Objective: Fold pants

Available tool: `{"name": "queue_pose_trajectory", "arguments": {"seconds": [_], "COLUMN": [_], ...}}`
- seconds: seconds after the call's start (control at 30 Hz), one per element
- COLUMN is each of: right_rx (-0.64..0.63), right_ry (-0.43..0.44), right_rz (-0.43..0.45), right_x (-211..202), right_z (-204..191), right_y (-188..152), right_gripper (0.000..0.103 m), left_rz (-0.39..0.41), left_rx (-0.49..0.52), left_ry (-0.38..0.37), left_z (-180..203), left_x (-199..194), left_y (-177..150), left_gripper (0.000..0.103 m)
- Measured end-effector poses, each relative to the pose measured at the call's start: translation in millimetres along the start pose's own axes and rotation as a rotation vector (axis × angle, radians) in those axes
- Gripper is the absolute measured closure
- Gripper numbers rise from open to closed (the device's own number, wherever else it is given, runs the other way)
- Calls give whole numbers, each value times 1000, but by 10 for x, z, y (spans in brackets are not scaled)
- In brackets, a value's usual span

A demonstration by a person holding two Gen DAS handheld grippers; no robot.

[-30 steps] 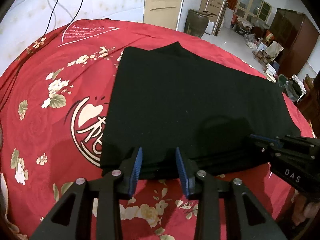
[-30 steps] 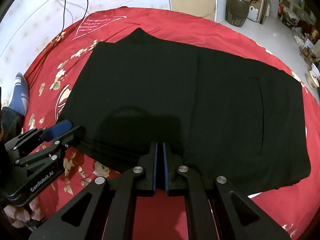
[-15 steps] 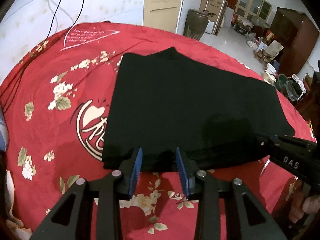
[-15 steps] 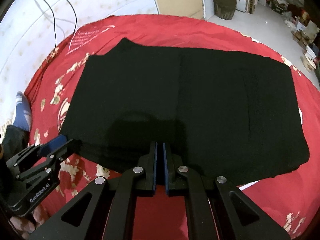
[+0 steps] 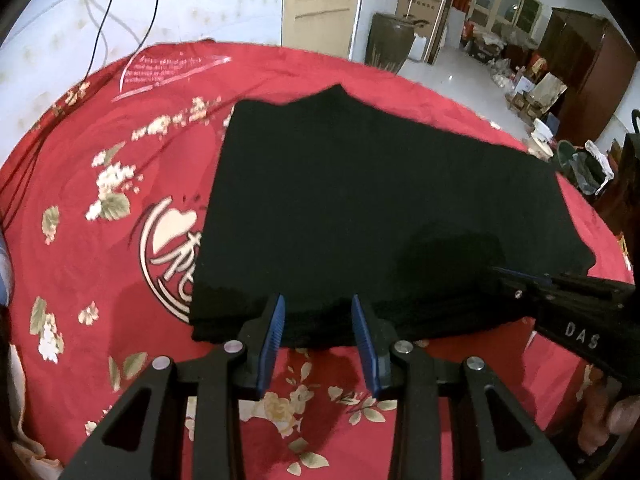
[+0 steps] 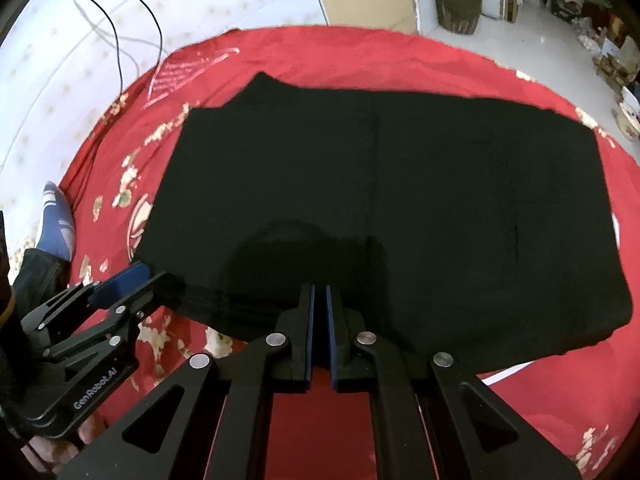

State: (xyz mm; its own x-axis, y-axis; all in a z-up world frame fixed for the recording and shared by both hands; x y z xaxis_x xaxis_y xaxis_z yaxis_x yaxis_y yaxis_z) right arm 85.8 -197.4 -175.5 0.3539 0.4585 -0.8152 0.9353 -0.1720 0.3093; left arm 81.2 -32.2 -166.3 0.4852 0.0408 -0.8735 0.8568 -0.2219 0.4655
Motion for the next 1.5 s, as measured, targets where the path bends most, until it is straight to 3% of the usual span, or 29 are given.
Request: {"name": "queue_pose_trajectory", "arguments": {"seconds": [0.2,0.37,0.6,0.77,0.9,1.13,1.33,1.5], "right_rx": [96,237,366,461,570,784,839,794], "right_ry": [13,41,55,61,62,-11,-27,-40], "right_rz": [14,50,123,209,247,223,188,282], "right_x": [-65,-285,-779,-1157,-1285,-1200,-965,-964], "right_z": [171,459,787,981,1113,1394,1516,1521], "right_y": [-7,1,-29,-96,-201,-356,-346,-272], "right_gripper": [98,70,63,51,49,43,41,36], "left_rz": [-2,-28,-58,-25,-1,4,-4,-7], "left_rx": [15,15,1,-12,-19,-13,-20,-44], "left_ry": [0,-15,-18,-28,-38,-49,-49,-37], "left_z": [5,-31,-77,-103,-110,-84,-96,-186], "left_x": [-7,9,-86,-244,-318,-309,-254,-206], "left_y": [-42,-83,-158,-118,-63,-49,-43,-37], "left_gripper": [66,66,66,66,66,66,66,66]}}
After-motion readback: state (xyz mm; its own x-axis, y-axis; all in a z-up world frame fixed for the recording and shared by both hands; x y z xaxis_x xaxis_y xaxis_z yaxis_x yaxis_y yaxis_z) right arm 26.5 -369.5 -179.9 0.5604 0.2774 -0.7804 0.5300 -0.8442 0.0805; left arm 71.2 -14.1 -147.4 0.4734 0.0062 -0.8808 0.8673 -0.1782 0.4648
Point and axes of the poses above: each gripper's, at about its wrist camera, not at the fingertips, and x roughly the way its jaws point, z to its right, y to its top, the point moved 2 cm from there along x, roughly the way its jaws point, and after that the axes turned 14 degrees about y, right-handed, at the moved point
